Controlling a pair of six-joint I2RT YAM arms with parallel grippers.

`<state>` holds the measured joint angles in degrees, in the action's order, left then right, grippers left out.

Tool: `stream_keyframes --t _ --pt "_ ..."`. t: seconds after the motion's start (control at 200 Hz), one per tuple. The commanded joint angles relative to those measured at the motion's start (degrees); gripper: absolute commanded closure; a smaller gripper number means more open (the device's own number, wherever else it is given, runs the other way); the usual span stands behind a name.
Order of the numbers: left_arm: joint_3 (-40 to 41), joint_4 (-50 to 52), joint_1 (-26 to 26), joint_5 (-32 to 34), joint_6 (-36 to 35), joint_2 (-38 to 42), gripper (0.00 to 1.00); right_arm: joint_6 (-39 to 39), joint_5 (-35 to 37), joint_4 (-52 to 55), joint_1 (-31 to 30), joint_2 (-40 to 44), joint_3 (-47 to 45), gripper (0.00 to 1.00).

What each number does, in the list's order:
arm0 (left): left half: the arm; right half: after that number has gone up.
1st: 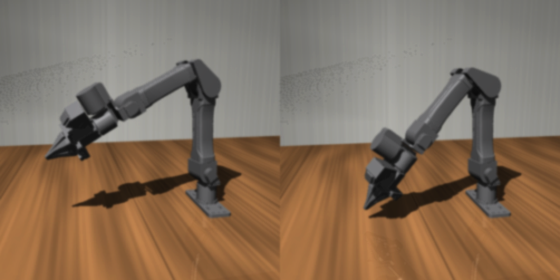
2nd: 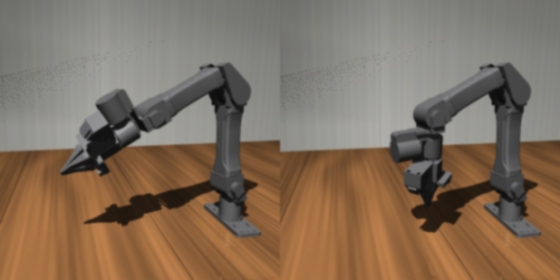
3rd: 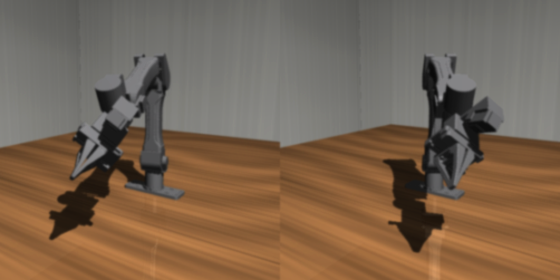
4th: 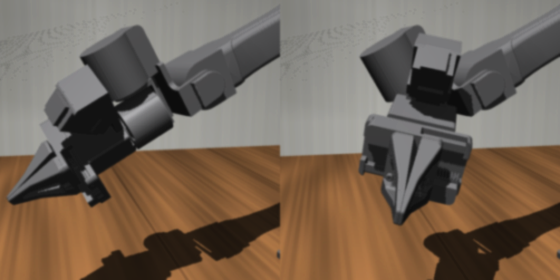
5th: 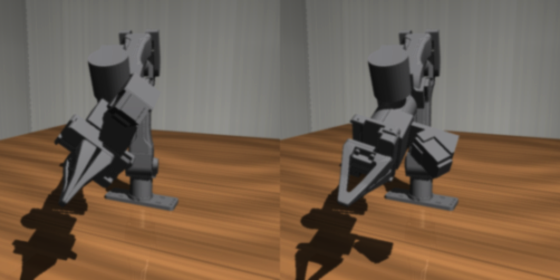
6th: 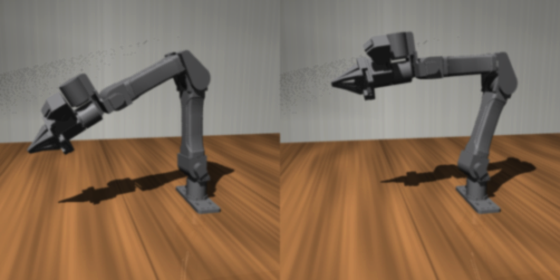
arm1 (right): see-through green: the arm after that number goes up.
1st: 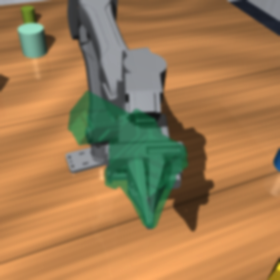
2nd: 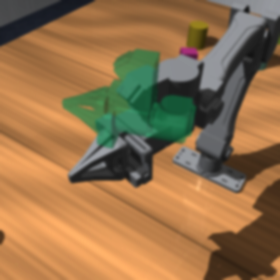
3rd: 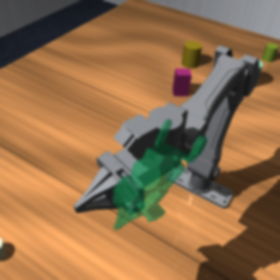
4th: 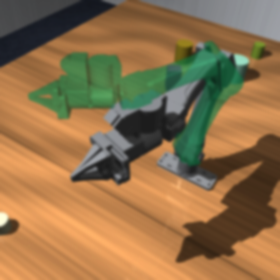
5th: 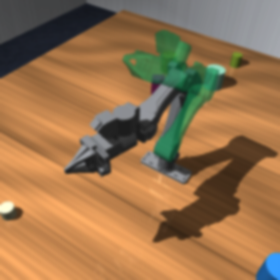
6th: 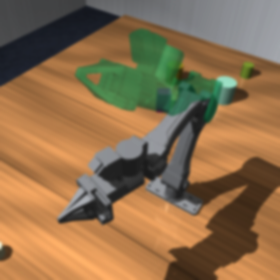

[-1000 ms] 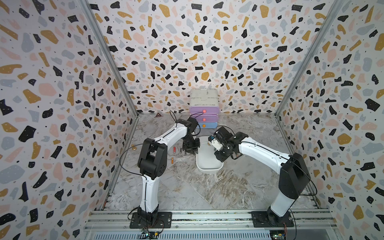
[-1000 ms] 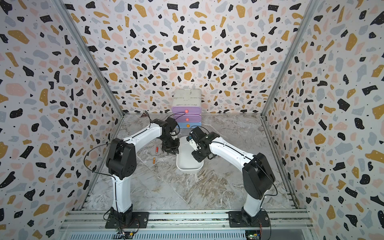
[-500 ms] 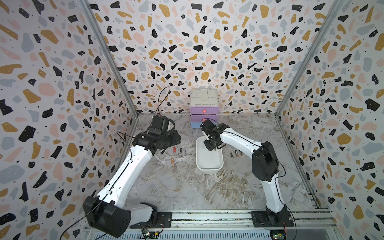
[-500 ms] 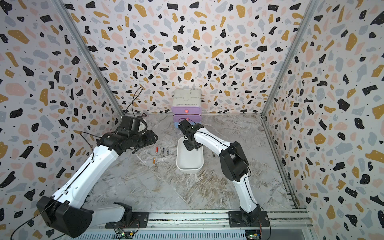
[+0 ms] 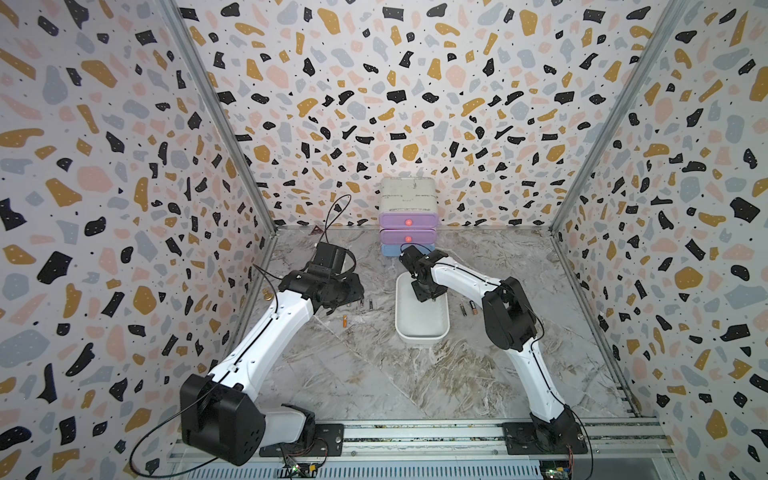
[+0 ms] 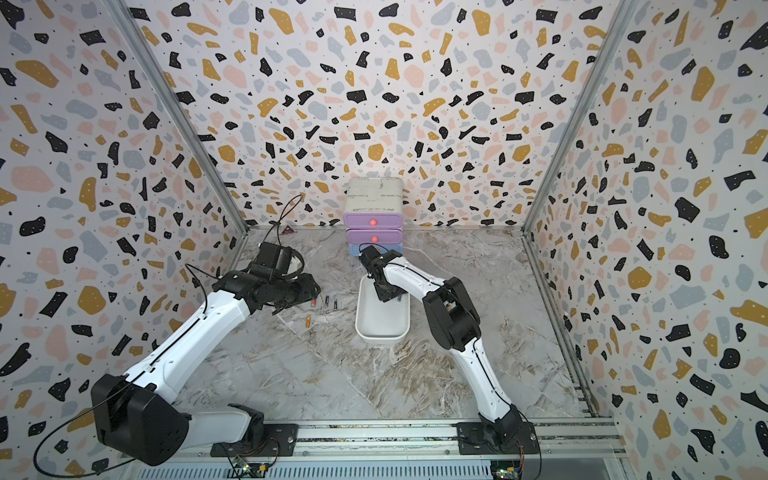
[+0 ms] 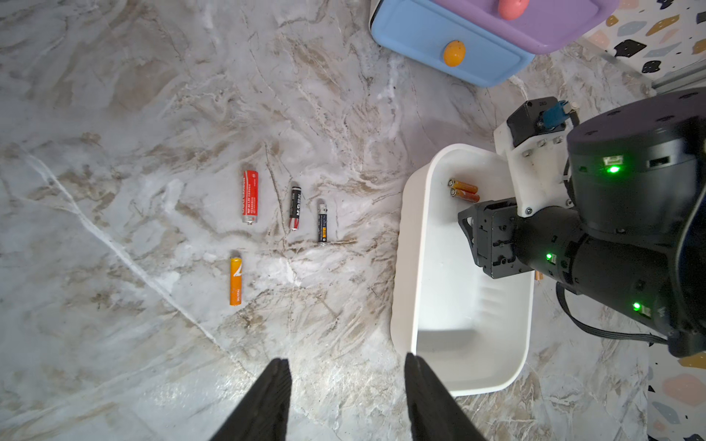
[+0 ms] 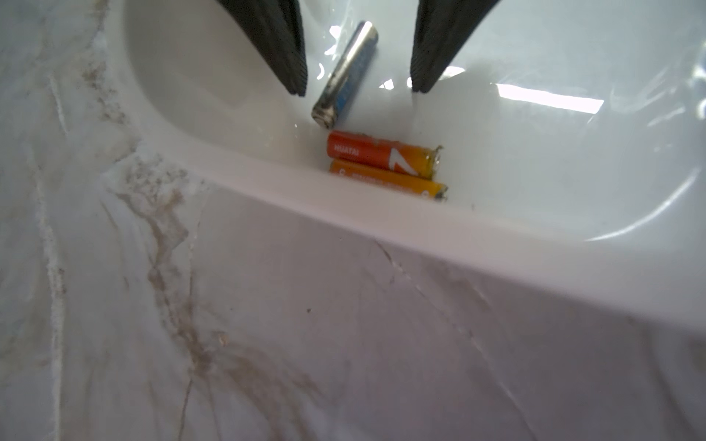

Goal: Take the batteries out of the storage box
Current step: Pick up the battery from the storage box.

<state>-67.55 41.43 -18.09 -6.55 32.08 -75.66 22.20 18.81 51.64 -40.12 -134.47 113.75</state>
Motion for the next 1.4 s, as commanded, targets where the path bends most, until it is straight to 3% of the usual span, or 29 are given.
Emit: stream_keyframes --t 0.0,0.32,0.451,0.571,0.666,0.791,0.966,1.156,1.392 --pt "0.8 -1.8 -0.1 -0.3 -1.2 0.3 0.48 4.0 0.7 -0.3 0.1 -0.8 0.9 0.50" --pt "1.3 -1.6 -0.1 0.5 -1.4 0.6 0.48 14.6 -8.9 -5.1 0.7 -1.3 0.1 0.53" --pt "1.4 -1.4 -0.1 0.8 -1.5 0.5 0.48 15.6 -13.5 -6.8 0.8 -1.3 0.2 0.59" --pt "1.8 -1.3 -0.1 1.0 -1.8 0.7 0.48 14.1 -12.9 -7.2 0.8 0.6 -0.6 0.61" --pt "2.0 -1.4 -0.1 0.8 -2.0 0.6 0.48 8.5 -11.1 -7.6 0.8 2.2 -0.8 0.61" --pt "2.0 -1.7 -0.1 0.3 -2.3 0.1 0.48 -7.7 -9.5 -10.7 0.6 3.9 -3.1 0.59" --pt "2.5 -2.5 -0.1 -0.6 -2.2 0.0 0.48 -21.4 -5.2 -9.9 0.7 3.8 -4.1 0.57" --pt "2.3 -2.3 -0.1 -0.9 -2.4 -0.2 0.48 -28.7 -13.3 -17.1 0.7 9.2 -12.1 0.55" --pt "2.2 -2.4 -0.1 -1.2 -2.7 -0.8 0.47 -34.5 -14.9 -18.4 0.7 12.8 -14.5 0.55"
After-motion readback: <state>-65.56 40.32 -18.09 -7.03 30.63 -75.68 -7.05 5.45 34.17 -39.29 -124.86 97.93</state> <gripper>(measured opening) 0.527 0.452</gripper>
